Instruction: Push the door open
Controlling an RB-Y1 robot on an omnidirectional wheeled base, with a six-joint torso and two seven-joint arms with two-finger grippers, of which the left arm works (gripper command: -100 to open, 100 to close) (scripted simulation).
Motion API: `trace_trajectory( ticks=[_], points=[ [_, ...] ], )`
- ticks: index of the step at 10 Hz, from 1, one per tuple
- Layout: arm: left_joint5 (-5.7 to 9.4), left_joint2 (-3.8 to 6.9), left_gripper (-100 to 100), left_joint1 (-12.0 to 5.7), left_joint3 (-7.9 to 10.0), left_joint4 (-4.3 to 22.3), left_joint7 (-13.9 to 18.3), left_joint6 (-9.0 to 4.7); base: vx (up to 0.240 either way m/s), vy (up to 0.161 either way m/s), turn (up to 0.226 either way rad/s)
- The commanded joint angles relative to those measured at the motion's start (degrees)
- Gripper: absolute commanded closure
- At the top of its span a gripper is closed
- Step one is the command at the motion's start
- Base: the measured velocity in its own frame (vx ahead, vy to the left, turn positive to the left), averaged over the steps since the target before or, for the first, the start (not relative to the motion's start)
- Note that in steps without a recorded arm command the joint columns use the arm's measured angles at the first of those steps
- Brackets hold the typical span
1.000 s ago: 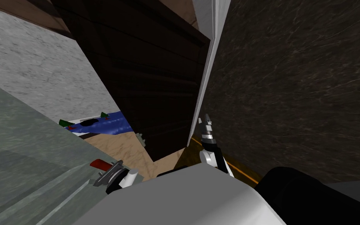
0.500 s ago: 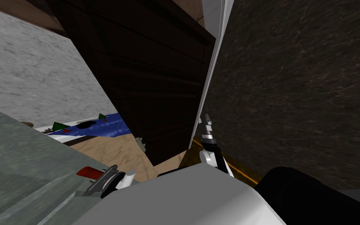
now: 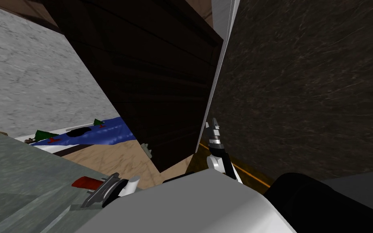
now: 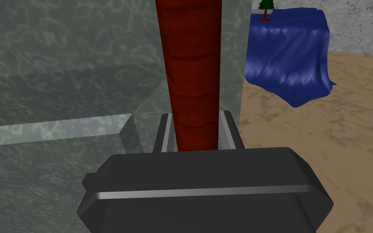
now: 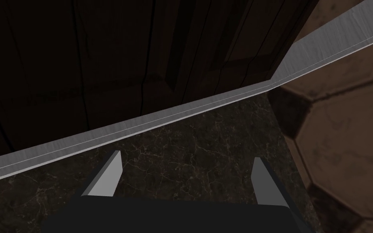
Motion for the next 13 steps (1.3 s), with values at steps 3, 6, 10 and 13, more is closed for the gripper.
trace_trajectory(
  ticks=[3, 6, 10, 13],
  points=[
    [1.86, 1.32, 100, 0.59, 2.62, 2.19, -0.01, -2.56, -0.045, 0.103, -0.109],
    [2.68, 1.51, 100, 0.64, 3.65, 2.53, -0.38, -3.41, -0.026, 0.112, -0.081],
    [3.99, 1.78, 100, 0.46, 5.26, 3.93, -0.96, -4.76, -0.007, 0.076, -0.072],
    [4.90, 1.95, 100, 0.65, 6.37, 3.42, -1.36, -5.69, -0.025, 0.048, -0.076]
  ],
)
